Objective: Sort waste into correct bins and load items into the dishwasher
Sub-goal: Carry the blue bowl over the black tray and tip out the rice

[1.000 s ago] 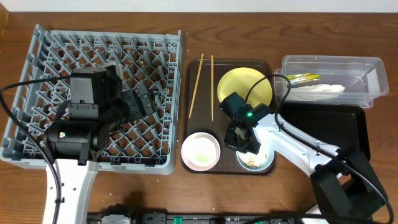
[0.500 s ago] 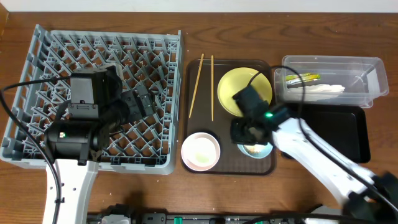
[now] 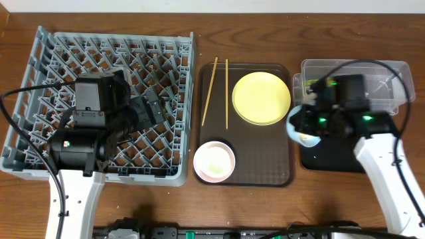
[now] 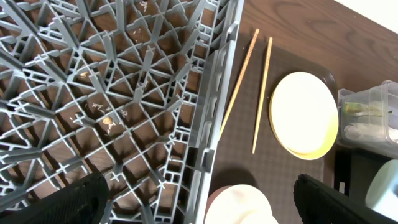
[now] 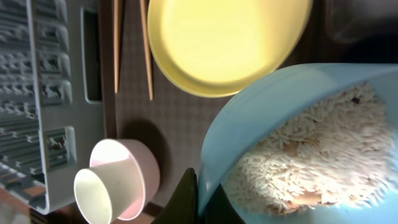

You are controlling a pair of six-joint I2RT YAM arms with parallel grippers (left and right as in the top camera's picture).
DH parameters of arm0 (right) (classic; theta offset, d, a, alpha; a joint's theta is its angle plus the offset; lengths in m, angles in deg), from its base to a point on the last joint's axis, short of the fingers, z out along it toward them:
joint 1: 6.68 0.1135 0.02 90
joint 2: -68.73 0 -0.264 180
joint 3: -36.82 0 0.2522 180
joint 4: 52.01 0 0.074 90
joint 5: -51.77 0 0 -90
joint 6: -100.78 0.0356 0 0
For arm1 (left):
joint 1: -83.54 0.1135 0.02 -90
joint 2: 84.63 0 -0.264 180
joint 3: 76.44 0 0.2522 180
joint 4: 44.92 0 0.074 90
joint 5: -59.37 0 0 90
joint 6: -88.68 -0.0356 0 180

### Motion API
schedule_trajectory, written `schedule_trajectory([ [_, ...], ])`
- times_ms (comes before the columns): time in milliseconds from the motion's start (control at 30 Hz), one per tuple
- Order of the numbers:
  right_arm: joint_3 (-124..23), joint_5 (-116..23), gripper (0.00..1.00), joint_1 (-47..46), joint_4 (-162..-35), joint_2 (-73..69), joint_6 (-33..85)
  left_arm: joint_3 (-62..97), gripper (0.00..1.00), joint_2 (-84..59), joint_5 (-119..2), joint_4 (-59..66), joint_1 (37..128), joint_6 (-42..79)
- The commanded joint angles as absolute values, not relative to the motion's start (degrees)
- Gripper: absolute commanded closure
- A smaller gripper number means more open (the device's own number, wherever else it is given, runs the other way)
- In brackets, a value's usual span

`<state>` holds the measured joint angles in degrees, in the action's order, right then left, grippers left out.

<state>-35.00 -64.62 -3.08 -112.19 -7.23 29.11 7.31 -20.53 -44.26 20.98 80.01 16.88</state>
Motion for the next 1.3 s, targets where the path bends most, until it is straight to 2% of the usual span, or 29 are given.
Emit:
schedule_trajectory([
  [0, -31.09, -77.63, 0.99, -10.36, -109.43, -7.02, 21.59, 7.99, 0.02, -20.31, -44.54, 21.11, 79.99, 16.94],
  [300, -17.36, -107.42, 0.99, -25.77, -86.35, -7.02, 21.28, 7.99, 0.02, -20.31, -44.54, 21.11, 79.99, 16.94],
  [467, -13.93, -108.03, 0.99, -31.61, -84.97, -7.04, 20.97, 7.99, 0.02, -20.31, -44.54, 21.09, 79.99, 16.94],
  [633, -12.82, -115.31, 0.99, -35.00, -84.69, -7.04, 16.12, 7.99, 0.02, -20.31, -44.54, 21.11, 79.99, 16.94],
  [933, -12.82, -114.85, 0.99, -36.02, -84.91, -7.02, 14.44, 7.99, 0.02, -20.31, -44.54, 21.09, 79.99, 16.94],
  [1000, -12.82, -110.02, 0.99, -36.09, -85.17, -7.02, 14.75, 7.99, 0.02, -20.31, -44.54, 21.09, 79.99, 16.94],
  [1100, -12.82, -115.37, 0.99, -36.07, -84.17, -7.02, 15.84, 7.99, 0.02, -20.31, -44.54, 21.07, 79.99, 16.94],
  [1233, -12.82, -107.20, 0.99, -36.31, -84.73, -7.02, 18.79, 7.99, 0.02, -20.31, -44.54, 21.09, 79.99, 16.94],
  [1267, -12.82, -108.92, 0.99, -36.33, -84.71, -7.02, 19.44, 7.99, 0.02, -20.31, -44.54, 21.07, 79.99, 16.94],
])
